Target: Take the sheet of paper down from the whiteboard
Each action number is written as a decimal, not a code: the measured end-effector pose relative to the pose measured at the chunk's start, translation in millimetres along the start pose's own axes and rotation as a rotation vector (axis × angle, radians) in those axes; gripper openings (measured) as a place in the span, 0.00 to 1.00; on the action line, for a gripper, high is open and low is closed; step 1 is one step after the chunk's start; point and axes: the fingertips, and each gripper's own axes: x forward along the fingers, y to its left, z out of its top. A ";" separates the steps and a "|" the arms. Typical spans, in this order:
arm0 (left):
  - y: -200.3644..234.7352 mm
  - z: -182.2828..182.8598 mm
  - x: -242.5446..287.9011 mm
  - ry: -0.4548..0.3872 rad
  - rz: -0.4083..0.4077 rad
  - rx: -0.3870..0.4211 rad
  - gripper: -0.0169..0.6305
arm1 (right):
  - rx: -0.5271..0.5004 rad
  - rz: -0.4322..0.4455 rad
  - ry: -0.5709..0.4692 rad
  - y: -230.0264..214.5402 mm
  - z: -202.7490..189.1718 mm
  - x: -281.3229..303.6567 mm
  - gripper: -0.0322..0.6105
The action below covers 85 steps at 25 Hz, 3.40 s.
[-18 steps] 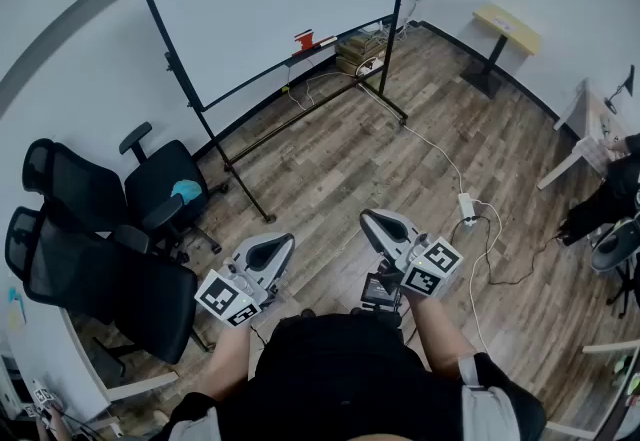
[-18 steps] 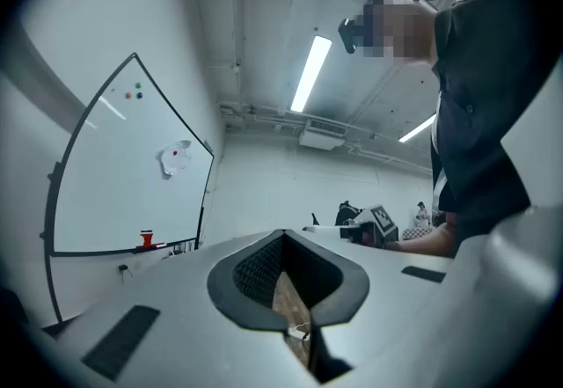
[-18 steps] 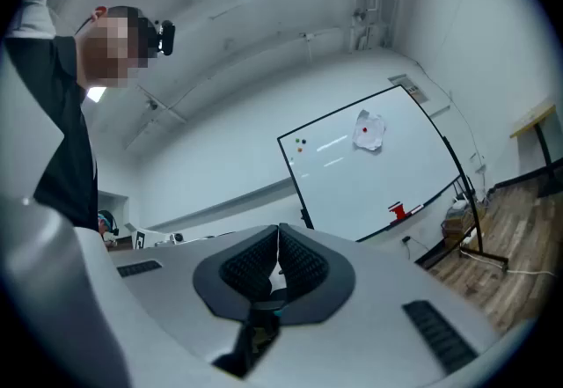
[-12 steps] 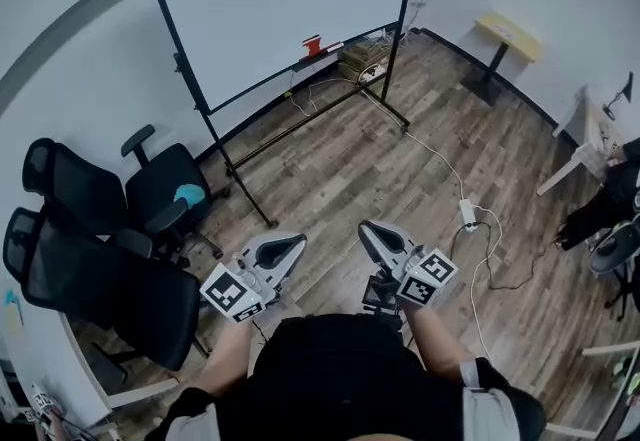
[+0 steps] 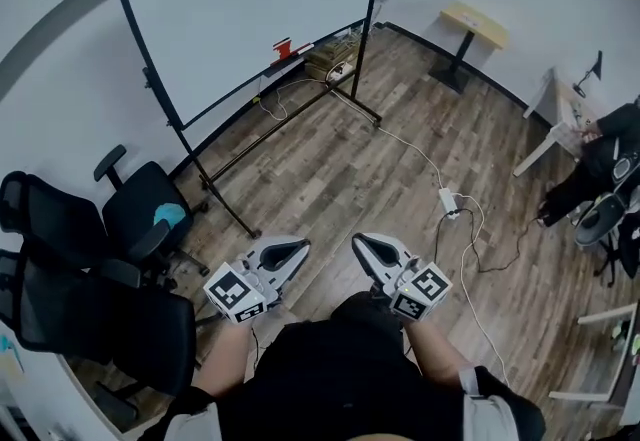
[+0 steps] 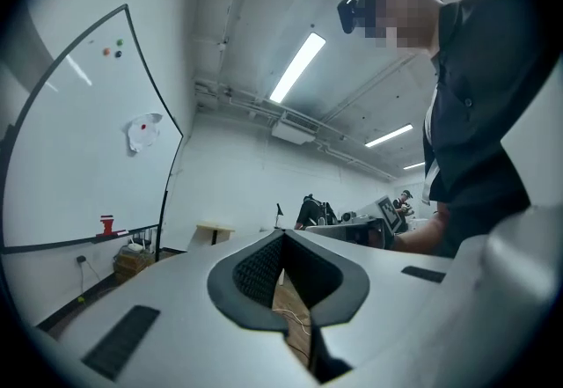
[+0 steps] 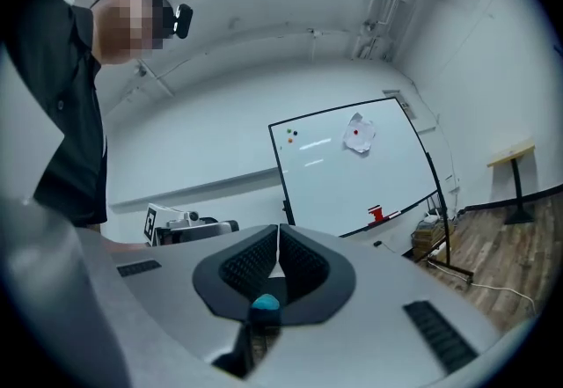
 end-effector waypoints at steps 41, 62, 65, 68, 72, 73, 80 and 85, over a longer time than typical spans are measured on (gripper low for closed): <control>249.1 4.7 247.0 0.052 0.213 -0.013 0.05 | -0.098 0.219 0.057 -331.0 79.6 163.5 0.08; 474.5 39.4 273.7 -0.047 0.077 0.012 0.05 | -0.196 0.124 0.146 -425.7 123.9 368.3 0.08; 493.6 42.2 282.6 -0.032 0.046 0.023 0.05 | -0.185 0.112 0.152 -434.7 123.4 380.0 0.08; 509.8 45.9 290.9 -0.044 0.047 0.019 0.05 | -0.179 0.131 0.170 -443.2 119.5 392.4 0.08; 534.4 43.5 311.2 -0.015 0.057 0.029 0.05 | -0.168 0.152 0.160 -471.7 124.3 413.7 0.08; 541.5 43.3 316.8 -0.007 0.063 0.034 0.05 | -0.167 0.165 0.155 -479.6 125.5 420.8 0.08; 607.1 61.0 356.6 -0.011 0.184 0.075 0.05 | -0.177 0.344 0.120 -530.9 146.2 476.7 0.08; 647.6 89.7 384.8 -0.032 0.286 0.104 0.04 | -0.191 0.453 0.079 -568.2 181.4 509.9 0.08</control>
